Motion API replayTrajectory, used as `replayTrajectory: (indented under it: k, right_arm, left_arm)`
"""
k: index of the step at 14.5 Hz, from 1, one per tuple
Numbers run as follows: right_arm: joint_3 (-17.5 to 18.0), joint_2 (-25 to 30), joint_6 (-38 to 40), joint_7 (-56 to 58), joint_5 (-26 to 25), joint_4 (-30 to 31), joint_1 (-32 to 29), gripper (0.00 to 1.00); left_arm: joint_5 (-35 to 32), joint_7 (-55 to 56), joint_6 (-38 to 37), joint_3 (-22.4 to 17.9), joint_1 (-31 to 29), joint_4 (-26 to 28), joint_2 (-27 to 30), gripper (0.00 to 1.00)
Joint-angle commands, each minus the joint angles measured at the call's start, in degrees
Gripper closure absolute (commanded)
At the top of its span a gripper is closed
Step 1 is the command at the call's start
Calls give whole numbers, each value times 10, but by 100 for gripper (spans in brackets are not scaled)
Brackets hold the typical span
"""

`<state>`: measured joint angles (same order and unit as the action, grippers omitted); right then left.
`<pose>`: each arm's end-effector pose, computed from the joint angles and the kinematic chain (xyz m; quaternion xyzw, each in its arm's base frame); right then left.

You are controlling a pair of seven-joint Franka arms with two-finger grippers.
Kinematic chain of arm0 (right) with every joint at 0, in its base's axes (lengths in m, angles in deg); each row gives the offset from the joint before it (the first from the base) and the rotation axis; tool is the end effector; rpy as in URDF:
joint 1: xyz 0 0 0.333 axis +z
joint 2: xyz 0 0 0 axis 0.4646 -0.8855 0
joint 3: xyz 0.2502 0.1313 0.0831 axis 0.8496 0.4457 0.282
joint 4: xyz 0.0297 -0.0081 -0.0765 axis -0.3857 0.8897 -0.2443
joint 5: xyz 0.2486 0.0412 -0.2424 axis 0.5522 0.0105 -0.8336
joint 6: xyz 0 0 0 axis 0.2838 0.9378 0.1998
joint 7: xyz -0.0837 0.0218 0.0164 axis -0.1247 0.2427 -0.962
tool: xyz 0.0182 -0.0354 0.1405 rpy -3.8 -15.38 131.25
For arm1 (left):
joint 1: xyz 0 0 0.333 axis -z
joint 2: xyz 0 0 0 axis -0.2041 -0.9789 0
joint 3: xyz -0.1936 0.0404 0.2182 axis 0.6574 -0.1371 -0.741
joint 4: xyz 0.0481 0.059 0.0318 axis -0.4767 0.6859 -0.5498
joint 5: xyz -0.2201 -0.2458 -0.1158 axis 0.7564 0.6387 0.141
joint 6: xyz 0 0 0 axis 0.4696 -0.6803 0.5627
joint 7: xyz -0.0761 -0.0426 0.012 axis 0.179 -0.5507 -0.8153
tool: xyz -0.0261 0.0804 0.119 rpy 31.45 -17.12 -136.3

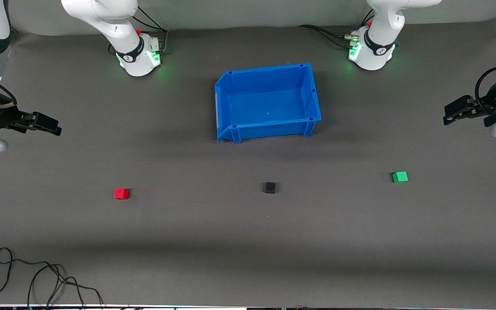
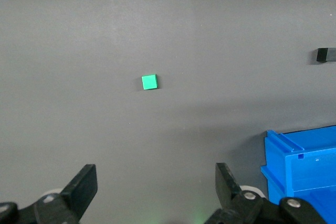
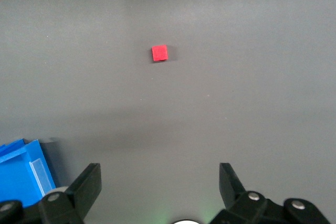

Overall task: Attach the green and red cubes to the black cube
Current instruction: 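Move the right gripper toward the red cube while the left gripper approaches the green cube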

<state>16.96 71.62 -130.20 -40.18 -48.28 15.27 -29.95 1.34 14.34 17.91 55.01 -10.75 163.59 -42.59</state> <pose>0.5094 -0.0029 0.5320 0.9970 -0.0583 -0.0509 0.0094 0.5064 -0.0106 0.5483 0.9991 -0.0316 -0.0279 0.0042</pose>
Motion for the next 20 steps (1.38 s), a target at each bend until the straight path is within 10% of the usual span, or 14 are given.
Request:
replayTrajectory:
  k: [1,11,20]
  right_arm:
    - [-2,10,0,4,4,7,4,0]
    - [-3,10,1,6,4,6,2,0]
    - [-2,-5,-139,13,6,101,4,0]
  left_arm:
    - [-10,-9,-10,4,-3,-8,0,0]
    - [2,3,-10,-1,-17,-8,-7,0]
    - [46,370,-11,-5,-53,-2,-34,0]
